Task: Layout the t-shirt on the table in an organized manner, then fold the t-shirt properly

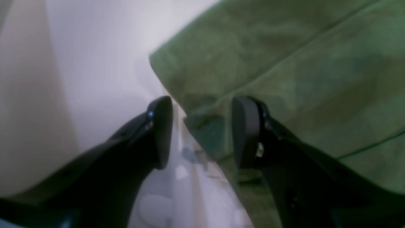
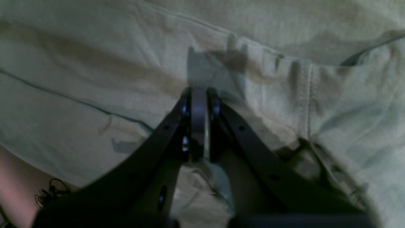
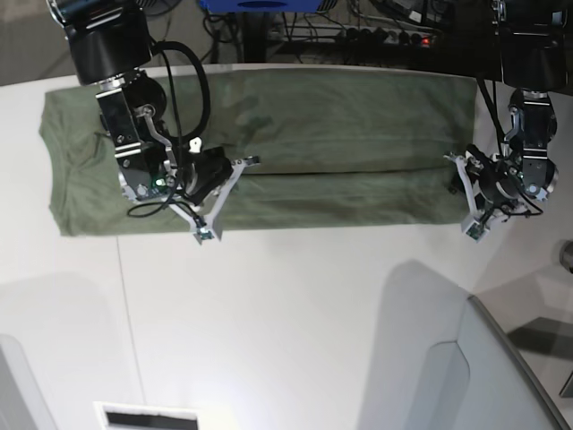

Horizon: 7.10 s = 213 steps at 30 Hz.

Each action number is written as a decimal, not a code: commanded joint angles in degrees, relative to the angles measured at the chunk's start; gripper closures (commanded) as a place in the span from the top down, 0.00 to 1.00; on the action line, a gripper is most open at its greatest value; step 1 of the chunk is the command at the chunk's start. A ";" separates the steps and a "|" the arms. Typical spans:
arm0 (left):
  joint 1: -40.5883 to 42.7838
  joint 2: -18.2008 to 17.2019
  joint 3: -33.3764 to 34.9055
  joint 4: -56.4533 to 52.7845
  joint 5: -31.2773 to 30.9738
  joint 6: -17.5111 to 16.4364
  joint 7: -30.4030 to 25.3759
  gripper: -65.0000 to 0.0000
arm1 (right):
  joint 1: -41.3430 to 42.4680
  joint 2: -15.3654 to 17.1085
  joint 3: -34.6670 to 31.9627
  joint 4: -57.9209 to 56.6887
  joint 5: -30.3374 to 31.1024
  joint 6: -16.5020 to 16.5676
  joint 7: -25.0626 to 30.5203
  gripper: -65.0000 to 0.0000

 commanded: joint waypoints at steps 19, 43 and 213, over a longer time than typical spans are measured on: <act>-1.81 -1.49 1.99 -0.96 -0.30 0.52 -0.68 0.19 | 1.02 -0.16 0.27 0.78 0.49 0.28 0.71 0.02; 0.39 -1.49 1.81 6.51 -0.30 0.52 2.40 0.00 | 1.02 -0.16 0.27 0.69 0.40 0.28 0.71 0.03; -11.21 -1.58 12.01 -13.35 -0.30 5.54 -11.31 0.00 | 2.60 -0.25 -7.29 3.06 0.57 0.46 0.18 0.02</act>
